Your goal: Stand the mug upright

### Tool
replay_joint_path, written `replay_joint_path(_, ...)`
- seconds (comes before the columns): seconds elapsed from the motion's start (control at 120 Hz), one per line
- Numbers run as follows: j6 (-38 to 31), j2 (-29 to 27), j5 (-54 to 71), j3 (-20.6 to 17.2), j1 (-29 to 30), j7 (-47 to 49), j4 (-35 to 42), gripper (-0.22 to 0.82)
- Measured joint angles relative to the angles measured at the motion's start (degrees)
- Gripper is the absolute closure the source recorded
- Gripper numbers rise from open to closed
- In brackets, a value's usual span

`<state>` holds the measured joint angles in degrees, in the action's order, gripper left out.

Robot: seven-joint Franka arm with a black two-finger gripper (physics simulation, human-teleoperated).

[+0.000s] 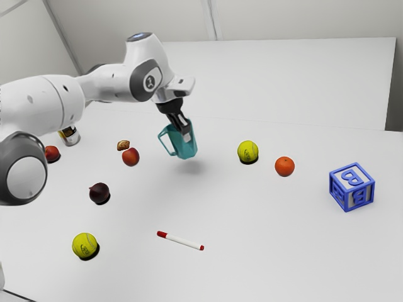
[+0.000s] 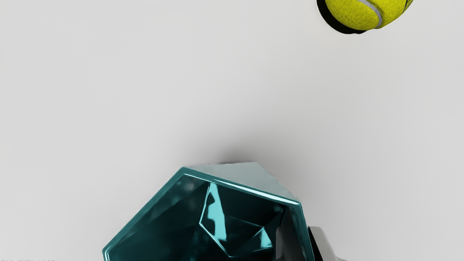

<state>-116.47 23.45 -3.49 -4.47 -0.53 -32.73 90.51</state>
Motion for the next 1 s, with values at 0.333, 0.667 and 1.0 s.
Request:
replay_joint_path(0.333,-5.98,1.09,1.22,1.59,-0.66,5.84,7.08,0.65)
replay_joint_path(0.667,-6.26,-0.54,0.96,1.74,-0.79,8.68,7.01,0.14)
replay_joint_path(1.0,11.49,-17.95,3.81,-1.12,-1.7,13.54,-0.45,0.03)
